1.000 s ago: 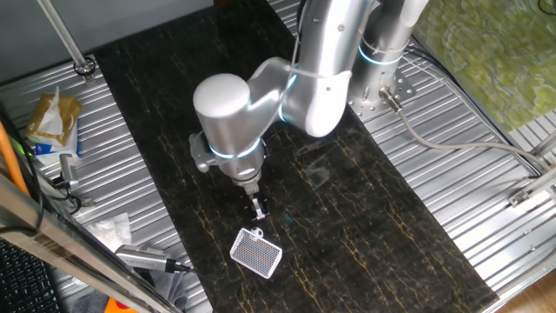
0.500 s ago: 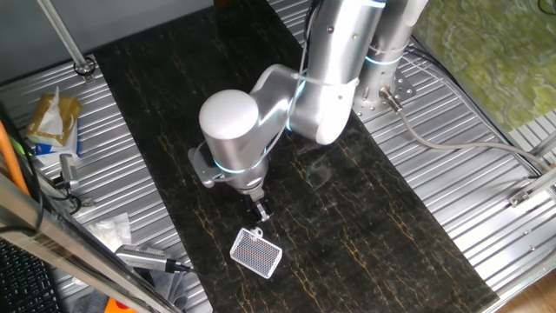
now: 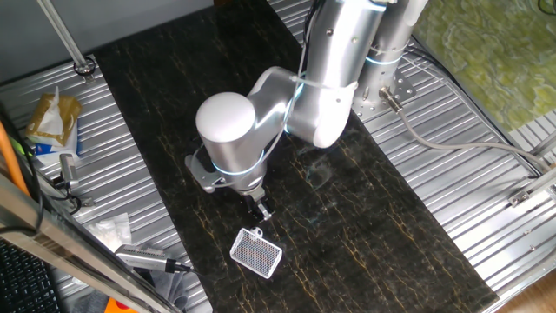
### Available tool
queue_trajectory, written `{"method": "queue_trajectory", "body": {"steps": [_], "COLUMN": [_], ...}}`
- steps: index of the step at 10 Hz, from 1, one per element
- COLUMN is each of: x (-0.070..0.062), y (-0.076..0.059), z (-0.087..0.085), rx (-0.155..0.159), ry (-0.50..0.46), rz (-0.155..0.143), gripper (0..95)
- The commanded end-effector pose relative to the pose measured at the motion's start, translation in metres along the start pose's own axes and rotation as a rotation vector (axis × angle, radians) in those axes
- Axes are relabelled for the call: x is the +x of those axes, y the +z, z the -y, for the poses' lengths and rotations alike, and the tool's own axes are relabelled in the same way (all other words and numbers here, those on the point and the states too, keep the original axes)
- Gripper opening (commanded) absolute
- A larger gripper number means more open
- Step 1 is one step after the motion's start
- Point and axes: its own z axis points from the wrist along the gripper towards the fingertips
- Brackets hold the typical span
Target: Push the soccer ball into the goal
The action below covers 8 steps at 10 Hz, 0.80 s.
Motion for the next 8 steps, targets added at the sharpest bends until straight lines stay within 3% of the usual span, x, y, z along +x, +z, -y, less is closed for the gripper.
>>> {"method": "queue_trajectory", "body": {"steps": [1,6,8], "x": [0.000,0.010,0.003], "y": [0.001,-0.008,-0.005], "z": [-0.001,-0.005,-0.013], "rx": [0.002,-0.014,-0.033], "ry": [-0.008,-0.008,0.004], "rz": [-0.008,-0.025,-0.016], "gripper": [0.0,0.0,0.0]}}
